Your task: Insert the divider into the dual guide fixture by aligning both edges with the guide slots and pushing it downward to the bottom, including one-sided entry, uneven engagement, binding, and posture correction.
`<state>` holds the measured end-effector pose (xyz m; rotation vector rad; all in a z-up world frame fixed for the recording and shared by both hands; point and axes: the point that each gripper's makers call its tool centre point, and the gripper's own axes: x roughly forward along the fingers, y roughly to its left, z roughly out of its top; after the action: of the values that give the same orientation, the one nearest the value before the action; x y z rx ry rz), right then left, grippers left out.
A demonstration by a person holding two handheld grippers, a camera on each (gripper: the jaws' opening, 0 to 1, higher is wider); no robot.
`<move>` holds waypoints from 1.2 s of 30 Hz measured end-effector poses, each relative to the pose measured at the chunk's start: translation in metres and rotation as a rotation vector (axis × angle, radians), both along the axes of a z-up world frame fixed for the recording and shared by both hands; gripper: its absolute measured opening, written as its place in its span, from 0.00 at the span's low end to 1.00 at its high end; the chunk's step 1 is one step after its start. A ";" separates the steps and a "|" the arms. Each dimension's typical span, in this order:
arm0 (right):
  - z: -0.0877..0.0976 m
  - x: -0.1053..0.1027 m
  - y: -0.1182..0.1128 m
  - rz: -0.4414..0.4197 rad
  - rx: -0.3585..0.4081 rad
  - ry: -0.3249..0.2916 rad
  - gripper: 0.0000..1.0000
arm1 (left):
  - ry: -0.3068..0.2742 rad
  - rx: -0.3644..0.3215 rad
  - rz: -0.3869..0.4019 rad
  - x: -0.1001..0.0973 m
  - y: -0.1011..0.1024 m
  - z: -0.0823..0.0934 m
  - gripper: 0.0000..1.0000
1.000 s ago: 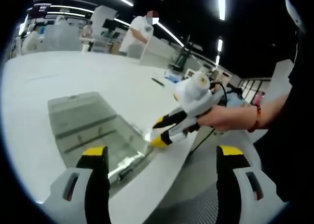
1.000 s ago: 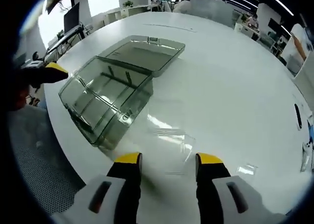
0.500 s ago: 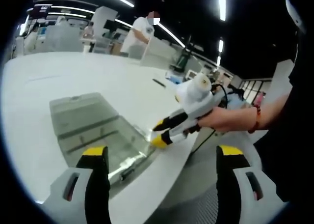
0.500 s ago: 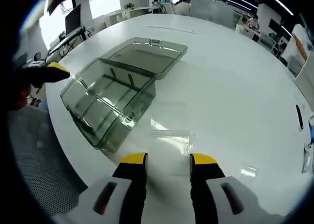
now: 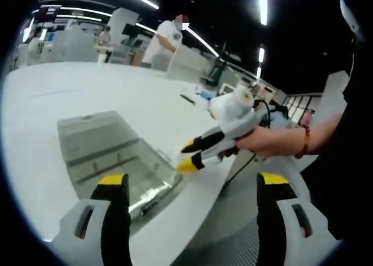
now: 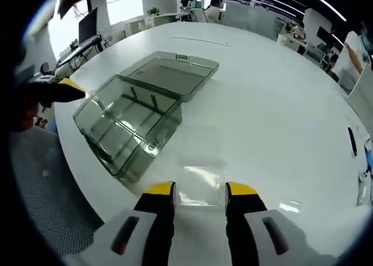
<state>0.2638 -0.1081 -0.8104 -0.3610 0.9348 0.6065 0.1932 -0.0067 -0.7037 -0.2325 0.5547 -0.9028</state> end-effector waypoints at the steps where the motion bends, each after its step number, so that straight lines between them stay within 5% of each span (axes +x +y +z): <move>1: 0.001 0.000 0.000 -0.002 0.003 -0.001 0.30 | -0.002 0.002 -0.001 0.000 0.000 0.000 0.89; 15: 0.012 0.001 -0.010 -0.025 0.018 -0.037 0.29 | -0.012 0.000 -0.020 0.000 -0.008 0.005 0.89; 21: 0.007 -0.010 -0.020 -0.024 0.008 -0.003 0.30 | -0.014 -0.004 -0.021 0.000 -0.010 0.006 0.89; 28: -0.010 -0.031 -0.036 -0.022 -0.003 0.123 0.30 | -0.009 -0.003 -0.026 -0.002 -0.013 0.003 0.89; 36: -0.011 -0.031 -0.035 0.023 -0.057 0.145 0.30 | -0.007 -0.006 -0.026 -0.002 -0.015 0.002 0.89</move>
<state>0.2329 -0.1434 -0.8216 -0.3827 1.0894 0.6341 0.1912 -0.0215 -0.7018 -0.2275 0.5499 -0.9302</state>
